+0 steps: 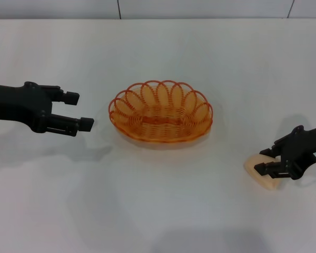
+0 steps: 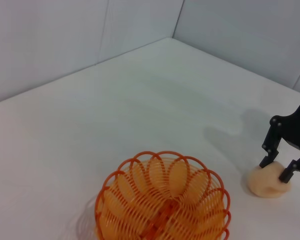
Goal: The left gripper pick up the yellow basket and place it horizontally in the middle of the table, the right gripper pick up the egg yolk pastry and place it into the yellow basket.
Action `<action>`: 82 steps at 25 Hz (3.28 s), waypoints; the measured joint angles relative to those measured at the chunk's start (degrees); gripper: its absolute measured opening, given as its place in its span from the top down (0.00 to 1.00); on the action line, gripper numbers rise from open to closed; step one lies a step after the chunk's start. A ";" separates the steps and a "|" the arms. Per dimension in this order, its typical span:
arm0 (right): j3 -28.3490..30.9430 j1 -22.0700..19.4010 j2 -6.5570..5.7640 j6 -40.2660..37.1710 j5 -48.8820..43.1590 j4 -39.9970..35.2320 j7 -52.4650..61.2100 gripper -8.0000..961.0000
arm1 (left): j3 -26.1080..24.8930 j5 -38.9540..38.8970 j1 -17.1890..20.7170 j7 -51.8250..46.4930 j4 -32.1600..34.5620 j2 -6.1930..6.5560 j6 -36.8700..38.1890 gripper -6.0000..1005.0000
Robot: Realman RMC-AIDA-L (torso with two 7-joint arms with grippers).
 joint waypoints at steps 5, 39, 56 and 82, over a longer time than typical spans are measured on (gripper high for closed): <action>0.18 0.17 0.00 -0.08 0.01 0.39 0.28 0.69 | 0.02 -0.09 0.25 0.21 0.00 -0.02 -0.06 0.13; -4.63 16.59 0.62 8.40 4.94 1.38 3.80 0.94 | -0.77 -0.52 0.66 1.58 0.00 -0.63 0.08 0.13; -8.93 21.76 0.71 15.76 5.21 9.49 3.79 0.95 | -0.74 -0.51 0.54 1.54 0.00 -0.88 0.12 0.13; -5.68 4.35 0.12 16.75 12.17 -6.18 -1.96 0.39 | -4.80 -1.55 1.12 4.08 0.02 -0.76 -0.07 0.13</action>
